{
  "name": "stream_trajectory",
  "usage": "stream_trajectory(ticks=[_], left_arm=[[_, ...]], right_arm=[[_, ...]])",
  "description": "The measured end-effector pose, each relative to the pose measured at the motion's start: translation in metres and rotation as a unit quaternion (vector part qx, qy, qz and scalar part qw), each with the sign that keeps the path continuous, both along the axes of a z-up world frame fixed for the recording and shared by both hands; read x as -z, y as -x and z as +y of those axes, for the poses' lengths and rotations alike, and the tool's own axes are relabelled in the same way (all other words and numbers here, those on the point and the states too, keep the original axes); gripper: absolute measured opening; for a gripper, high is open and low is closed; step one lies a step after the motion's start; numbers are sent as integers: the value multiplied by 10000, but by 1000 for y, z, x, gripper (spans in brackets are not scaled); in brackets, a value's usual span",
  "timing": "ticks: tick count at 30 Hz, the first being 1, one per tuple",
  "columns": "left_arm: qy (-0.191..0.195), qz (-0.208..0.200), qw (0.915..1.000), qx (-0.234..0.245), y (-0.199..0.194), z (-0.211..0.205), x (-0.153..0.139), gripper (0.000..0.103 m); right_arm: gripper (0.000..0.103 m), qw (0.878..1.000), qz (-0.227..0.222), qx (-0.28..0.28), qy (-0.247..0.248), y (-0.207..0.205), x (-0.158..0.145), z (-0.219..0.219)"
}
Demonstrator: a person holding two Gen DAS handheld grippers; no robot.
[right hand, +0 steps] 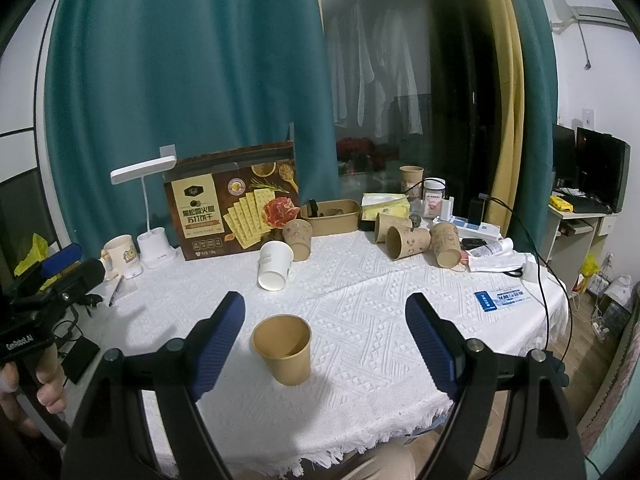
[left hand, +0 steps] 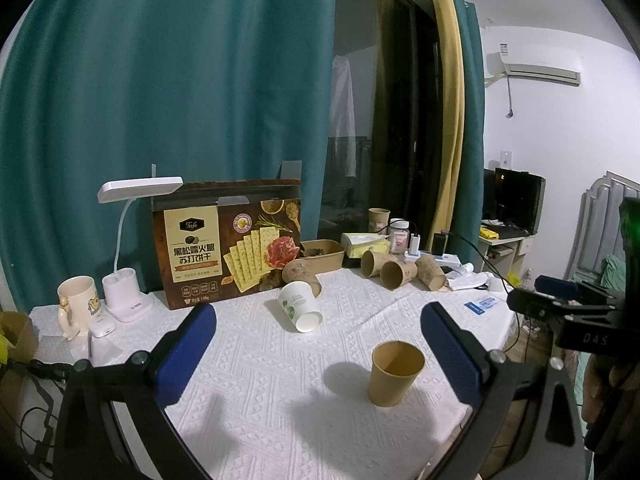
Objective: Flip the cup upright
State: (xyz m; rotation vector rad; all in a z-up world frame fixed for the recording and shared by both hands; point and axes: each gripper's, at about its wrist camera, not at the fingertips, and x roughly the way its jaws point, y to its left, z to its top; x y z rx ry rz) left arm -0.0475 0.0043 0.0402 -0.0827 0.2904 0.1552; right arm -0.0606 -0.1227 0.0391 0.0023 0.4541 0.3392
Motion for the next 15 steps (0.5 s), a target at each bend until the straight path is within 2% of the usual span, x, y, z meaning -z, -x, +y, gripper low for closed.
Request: stream_trajectory(ticks=[15], left_arm=[[-3, -12, 10000, 10, 0, 0, 0, 102]], right_arm=[[81, 10000, 8, 4, -1, -1, 3, -1]])
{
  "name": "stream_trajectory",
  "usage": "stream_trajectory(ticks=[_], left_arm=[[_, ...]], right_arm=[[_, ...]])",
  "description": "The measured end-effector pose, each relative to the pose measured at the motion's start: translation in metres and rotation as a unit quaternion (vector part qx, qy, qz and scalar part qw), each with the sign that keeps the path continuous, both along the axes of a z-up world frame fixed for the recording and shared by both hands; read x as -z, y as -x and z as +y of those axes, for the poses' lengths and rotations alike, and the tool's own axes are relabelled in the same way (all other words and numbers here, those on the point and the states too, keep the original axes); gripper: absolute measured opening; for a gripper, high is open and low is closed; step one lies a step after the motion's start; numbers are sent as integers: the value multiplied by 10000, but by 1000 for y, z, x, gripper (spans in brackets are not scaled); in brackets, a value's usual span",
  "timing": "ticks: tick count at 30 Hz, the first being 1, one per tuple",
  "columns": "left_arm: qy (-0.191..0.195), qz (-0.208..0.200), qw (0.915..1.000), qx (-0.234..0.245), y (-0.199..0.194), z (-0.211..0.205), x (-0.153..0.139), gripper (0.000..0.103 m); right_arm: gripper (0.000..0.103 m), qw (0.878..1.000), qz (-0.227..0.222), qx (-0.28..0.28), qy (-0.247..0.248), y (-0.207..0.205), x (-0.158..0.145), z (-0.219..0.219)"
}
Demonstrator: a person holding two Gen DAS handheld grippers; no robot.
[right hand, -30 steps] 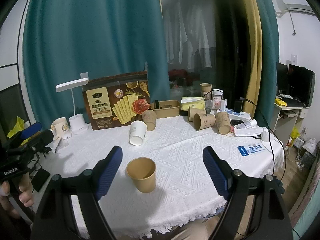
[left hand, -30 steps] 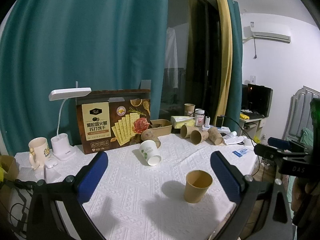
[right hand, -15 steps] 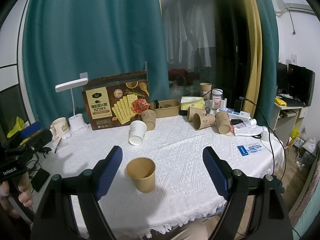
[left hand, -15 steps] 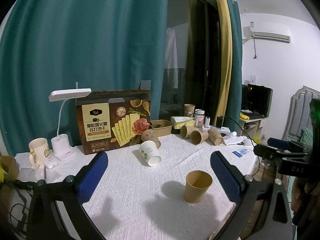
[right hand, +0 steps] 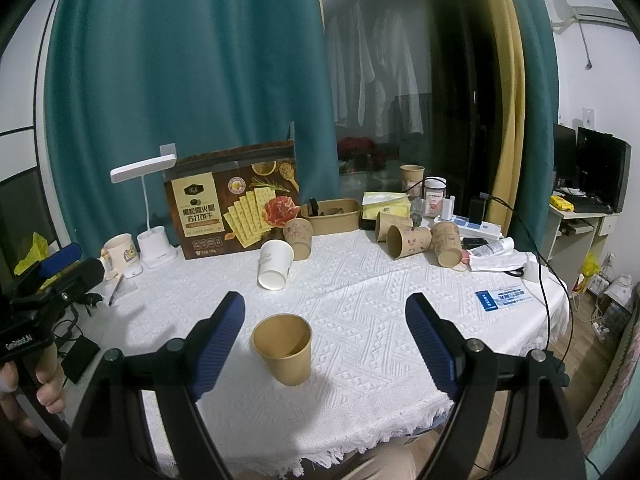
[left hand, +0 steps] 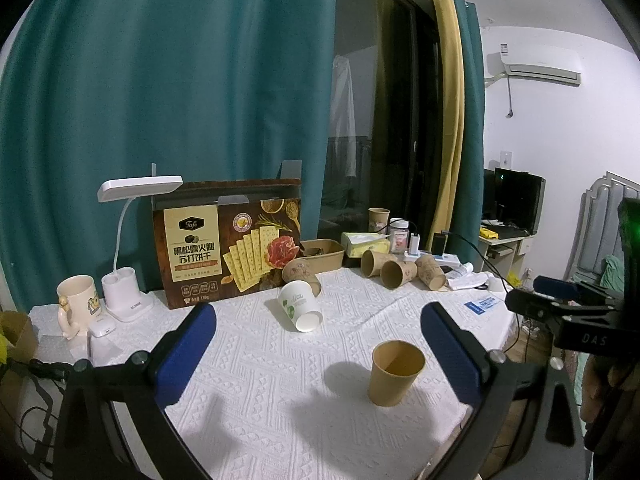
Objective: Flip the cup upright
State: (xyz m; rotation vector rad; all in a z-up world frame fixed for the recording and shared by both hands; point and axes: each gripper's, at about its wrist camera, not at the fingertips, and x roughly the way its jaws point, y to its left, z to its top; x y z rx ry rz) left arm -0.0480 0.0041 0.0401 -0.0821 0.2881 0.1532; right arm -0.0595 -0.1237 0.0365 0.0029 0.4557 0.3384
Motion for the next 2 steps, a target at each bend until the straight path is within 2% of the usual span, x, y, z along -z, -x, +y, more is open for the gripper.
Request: stream_trajectory(ticks=[2], left_arm=[[3, 0, 10000, -11, 0, 0, 0, 102]], right_arm=[[81, 10000, 9, -1, 15, -1, 2, 1]])
